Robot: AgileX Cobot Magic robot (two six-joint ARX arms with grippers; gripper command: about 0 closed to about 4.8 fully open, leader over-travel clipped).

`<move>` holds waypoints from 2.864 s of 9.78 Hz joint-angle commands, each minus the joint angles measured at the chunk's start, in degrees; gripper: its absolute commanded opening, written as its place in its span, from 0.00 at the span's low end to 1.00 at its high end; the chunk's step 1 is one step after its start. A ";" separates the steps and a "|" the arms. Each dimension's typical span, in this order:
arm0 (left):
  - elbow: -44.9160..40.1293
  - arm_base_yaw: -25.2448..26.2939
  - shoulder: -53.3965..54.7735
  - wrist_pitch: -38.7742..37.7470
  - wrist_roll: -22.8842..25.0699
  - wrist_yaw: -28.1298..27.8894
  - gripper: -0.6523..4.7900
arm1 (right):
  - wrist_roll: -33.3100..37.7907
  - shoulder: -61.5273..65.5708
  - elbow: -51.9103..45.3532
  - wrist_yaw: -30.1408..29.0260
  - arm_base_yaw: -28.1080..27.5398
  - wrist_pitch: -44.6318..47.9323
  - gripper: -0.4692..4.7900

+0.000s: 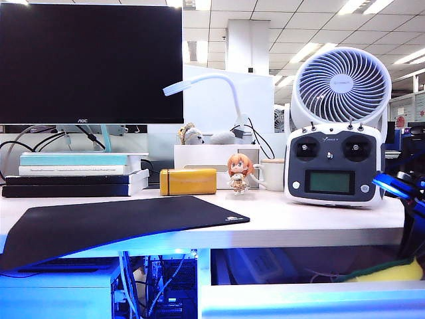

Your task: Open the drawer, place the cleaning sponge inside, then close the drawer.

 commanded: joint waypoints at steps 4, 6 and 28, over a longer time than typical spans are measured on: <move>0.24 -0.04 0.22 0.55 0.22 0.09 0.11 | 3.74 -0.20 0.17 -0.50 0.15 2.62 1.00; 0.24 -0.04 0.22 0.50 0.20 0.11 0.11 | 3.28 -0.22 0.17 -6.38 0.20 2.25 0.25; 0.24 -0.04 0.22 0.57 0.20 0.09 0.11 | -21.20 -7.06 0.11 9.55 17.97 -24.55 0.09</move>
